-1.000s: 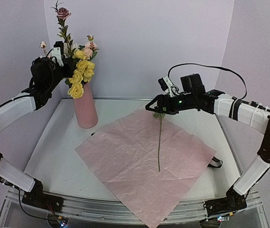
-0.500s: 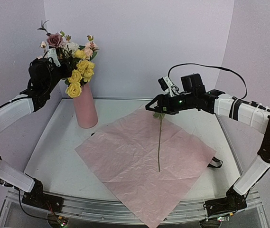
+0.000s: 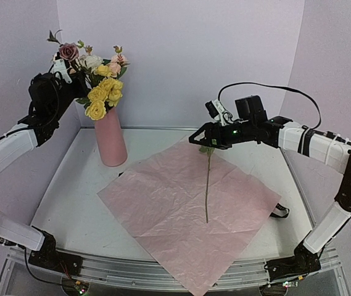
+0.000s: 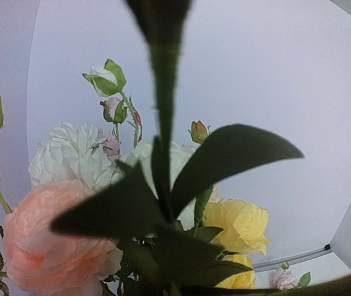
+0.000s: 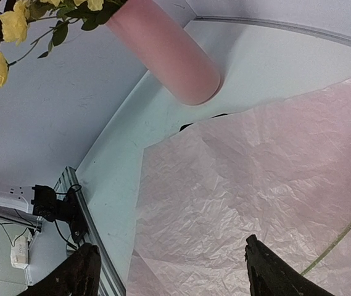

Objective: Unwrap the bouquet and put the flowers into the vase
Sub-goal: Insert the fake flower into the vase.

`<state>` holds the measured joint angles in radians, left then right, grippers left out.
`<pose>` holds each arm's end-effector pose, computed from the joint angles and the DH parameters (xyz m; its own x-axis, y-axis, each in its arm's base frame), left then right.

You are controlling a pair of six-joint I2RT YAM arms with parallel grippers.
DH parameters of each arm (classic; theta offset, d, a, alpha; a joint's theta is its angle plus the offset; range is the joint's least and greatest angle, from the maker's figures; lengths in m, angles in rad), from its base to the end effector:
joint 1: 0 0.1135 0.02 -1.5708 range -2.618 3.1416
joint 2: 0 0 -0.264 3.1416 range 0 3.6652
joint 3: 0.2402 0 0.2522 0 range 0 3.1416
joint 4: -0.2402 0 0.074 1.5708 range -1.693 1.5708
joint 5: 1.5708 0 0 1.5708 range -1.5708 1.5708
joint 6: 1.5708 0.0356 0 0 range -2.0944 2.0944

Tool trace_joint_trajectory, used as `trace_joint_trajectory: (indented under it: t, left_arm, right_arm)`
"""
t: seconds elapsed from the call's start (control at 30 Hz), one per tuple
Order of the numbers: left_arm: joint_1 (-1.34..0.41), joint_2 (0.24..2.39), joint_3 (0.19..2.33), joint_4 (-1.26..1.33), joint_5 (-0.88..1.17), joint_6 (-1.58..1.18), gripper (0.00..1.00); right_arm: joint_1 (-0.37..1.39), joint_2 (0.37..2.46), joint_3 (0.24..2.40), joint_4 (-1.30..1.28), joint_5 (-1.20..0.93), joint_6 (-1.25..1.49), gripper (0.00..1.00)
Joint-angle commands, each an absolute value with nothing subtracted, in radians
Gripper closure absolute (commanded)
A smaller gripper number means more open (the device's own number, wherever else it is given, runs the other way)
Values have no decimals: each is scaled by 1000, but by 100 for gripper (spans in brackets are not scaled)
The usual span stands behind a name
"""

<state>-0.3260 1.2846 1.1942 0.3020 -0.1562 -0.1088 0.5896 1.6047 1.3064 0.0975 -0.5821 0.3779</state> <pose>0.2875 -0.0913 0.4273 0.1791 -0.1738 -0.9684 0.1929 0.9714 -0.1386 0.3069 0.2289 0.3420 -0.4907 0.0426 -0.8703 -0.7867 0.4078 0.4635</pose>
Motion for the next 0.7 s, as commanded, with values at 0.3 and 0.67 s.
trace_joint_trajectory:
  t: [0.3,0.67]
  left_arm:
    - [-320,1342,1206,292,-106,-99,100]
    - [-320,1386,1163,272,-113,-131,97]
  right_arm:
    - [586,1600,1324,109,-616,377,18]
    - [583,1593,1309,109,-624,376,18]
